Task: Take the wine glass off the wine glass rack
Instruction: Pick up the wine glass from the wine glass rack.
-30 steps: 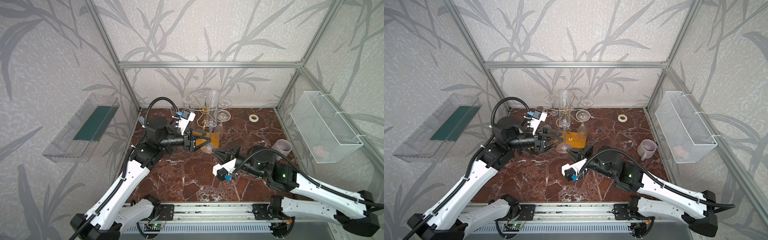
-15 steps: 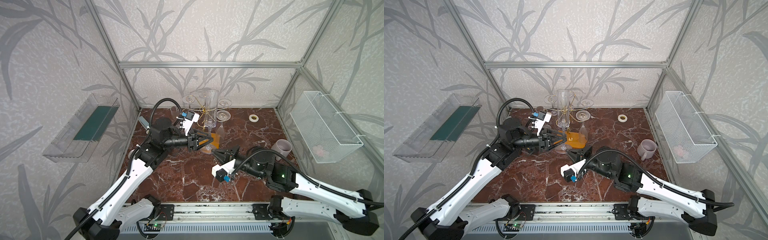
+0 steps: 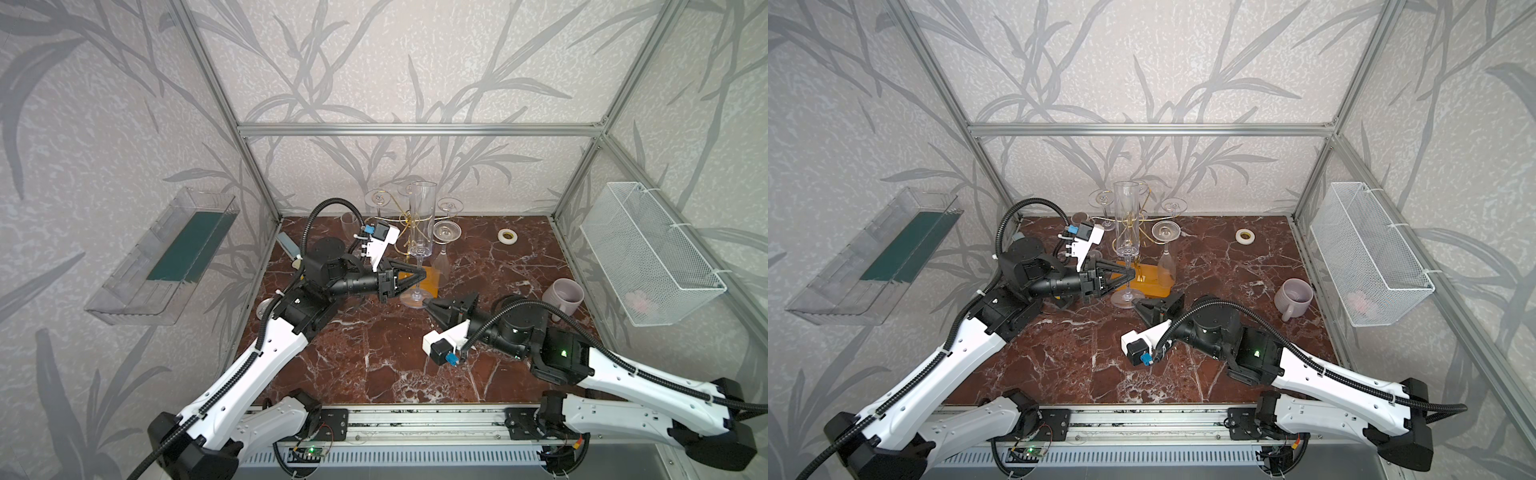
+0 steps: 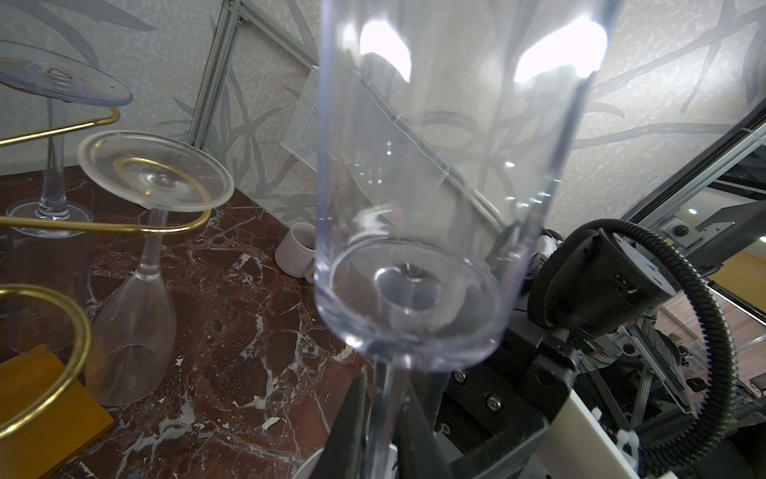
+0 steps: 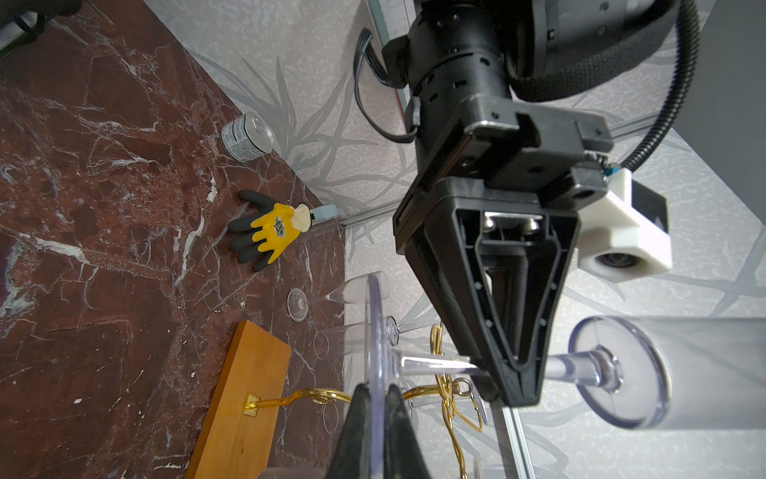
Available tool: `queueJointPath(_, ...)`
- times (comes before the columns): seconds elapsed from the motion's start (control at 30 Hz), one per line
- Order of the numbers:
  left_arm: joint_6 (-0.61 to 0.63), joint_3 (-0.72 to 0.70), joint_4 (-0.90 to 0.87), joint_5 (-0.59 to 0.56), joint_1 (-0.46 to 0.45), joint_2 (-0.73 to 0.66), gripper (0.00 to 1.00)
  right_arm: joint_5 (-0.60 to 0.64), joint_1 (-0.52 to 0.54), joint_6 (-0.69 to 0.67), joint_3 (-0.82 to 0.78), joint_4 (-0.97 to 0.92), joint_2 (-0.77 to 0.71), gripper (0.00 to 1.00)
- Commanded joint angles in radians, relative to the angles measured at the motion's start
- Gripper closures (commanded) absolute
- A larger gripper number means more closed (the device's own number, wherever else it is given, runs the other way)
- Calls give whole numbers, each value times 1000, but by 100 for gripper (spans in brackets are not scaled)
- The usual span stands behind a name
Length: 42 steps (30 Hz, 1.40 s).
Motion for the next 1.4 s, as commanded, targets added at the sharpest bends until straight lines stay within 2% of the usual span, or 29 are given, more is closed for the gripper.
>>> queueJointPath(0.0,-11,-14,41,-12,-10,-21,89,9,11,-16,-6,36,-22,100)
queueJointPath(0.1,-15,-20,51,-32,-15,-28,99,2,11,-14,-8,27,-27,100)
queueJointPath(0.27,-38,-40,103,-86,-15,-47,100,5,11,-17,-16,18,-39,100)
queueJointPath(0.3,-40,-43,109,-102,-15,-51,100,6,11,-19,-14,4,-43,94)
queueJointPath(0.37,-42,-47,121,-130,-15,-60,100,-3,12,-19,-18,-2,-57,65)
queueJointPath(0.43,-41,-55,133,-160,-15,-70,100,-20,11,-9,-21,-11,-75,31)
queueJointPath(0.53,-7,-58,123,-220,-15,-96,100,-45,12,22,-24,-5,-108,1)
queueJointPath(0.7,138,-61,60,-338,-15,-149,100,-59,12,180,-48,160,-167,1)
queueJointPath(0.77,216,-56,20,-379,-16,-163,100,45,11,407,12,193,-159,1)
queueJointPath(0.83,283,-50,-7,-421,-16,-181,100,177,11,664,164,72,-118,1)
queueJointPath(0.9,341,-51,-7,-453,-18,-201,100,180,12,774,273,-3,-84,1)
queueJointPath(1.03,448,-46,8,-512,-26,-232,100,118,11,922,330,62,-52,1)
queueJointPath(1.13,508,-40,8,-546,-37,-243,100,146,9,1044,475,-53,28,1)
queueJointPath(1.37,590,-42,-11,-596,-75,-237,100,-9,7,1093,564,-33,136,1)
